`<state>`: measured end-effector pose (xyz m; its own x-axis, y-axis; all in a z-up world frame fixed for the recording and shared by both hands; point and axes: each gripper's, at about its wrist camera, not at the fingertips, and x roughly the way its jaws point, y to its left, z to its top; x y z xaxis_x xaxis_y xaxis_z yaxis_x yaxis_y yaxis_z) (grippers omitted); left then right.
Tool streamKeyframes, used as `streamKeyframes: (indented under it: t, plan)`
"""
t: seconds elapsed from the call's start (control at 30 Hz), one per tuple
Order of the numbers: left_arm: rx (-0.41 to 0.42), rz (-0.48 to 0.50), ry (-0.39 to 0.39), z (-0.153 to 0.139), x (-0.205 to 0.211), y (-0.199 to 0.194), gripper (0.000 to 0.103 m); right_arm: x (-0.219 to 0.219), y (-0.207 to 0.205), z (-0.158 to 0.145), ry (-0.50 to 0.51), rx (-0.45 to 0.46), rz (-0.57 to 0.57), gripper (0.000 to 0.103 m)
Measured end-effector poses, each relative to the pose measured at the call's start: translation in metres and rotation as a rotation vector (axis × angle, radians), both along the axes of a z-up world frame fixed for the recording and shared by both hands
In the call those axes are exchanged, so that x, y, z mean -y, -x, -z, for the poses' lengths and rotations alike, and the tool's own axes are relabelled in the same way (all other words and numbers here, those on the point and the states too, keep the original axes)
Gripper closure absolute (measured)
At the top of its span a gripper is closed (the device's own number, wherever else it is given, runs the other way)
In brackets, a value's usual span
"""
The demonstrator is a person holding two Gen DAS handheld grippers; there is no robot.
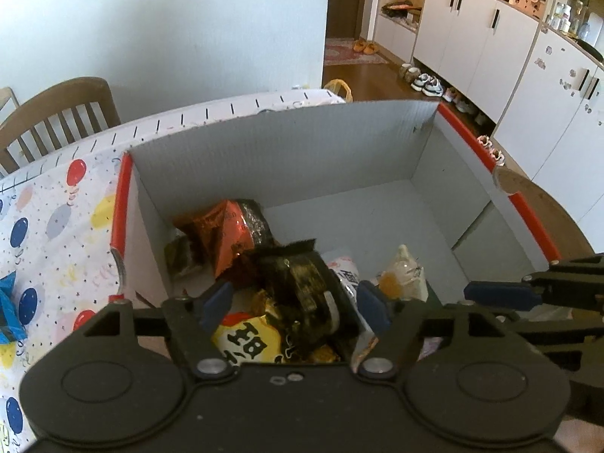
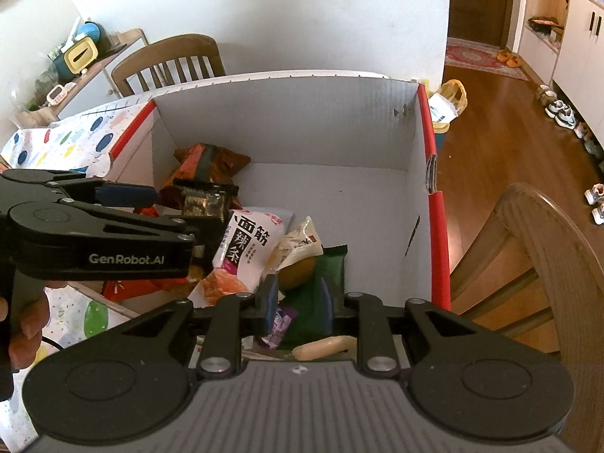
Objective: Organize snacks
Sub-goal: 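Open the left tool to drop the dark packet while the right tool releases the purple candy, then withdraw both tools from the box toward the blue and yellow packets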
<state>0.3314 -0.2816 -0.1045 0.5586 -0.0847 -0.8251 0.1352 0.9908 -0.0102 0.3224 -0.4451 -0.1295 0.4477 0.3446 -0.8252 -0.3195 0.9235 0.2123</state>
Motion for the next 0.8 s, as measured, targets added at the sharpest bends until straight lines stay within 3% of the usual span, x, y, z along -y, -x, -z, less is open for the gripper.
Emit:
streamKeyframes:
  t: [0.4, 0.8]
  plan:
    - [0.068, -0.007, 0.028, -0.029, -0.018, 0.021, 0.017, 0.000, 0.010, -0.026, -0.014, 0.063, 0.021, 0.080]
    - [0.146, -0.037, 0.076, -0.067, -0.061, 0.061, 0.012, -0.020, 0.035, -0.058, -0.022, 0.155, -0.021, 0.079]
